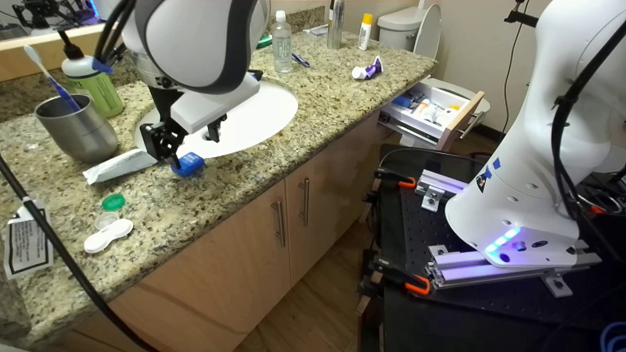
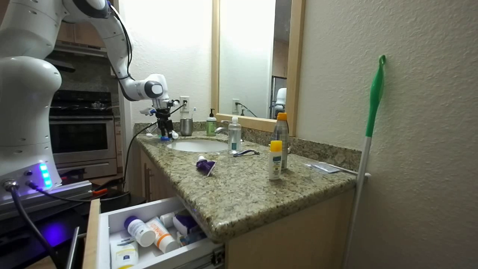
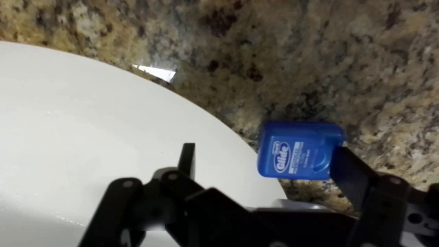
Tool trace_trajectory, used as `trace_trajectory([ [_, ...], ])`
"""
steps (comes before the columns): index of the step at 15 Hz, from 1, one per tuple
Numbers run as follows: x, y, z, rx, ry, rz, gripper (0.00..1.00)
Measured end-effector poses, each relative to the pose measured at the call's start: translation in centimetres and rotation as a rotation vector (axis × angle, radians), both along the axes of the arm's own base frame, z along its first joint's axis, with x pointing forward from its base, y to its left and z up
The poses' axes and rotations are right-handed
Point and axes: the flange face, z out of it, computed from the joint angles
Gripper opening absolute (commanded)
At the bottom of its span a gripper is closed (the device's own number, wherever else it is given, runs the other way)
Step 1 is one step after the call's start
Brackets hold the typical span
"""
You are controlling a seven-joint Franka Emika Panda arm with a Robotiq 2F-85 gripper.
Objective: Move the purple tube of tooth paste to the right, move the blue object to the right, move the white tube to the right, remove the toothbrush from the silver cup and place it on the right side of the counter
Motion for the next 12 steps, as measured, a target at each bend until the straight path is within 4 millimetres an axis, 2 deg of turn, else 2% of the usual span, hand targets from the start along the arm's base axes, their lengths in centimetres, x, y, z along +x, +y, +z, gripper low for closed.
trace_trajectory([
  [11,0.1,1.2,-0.2,0.011,0.003,0.014,1.00],
  [12,0.1,1.3,-0.1,0.012,0.001,0.015,0.94],
])
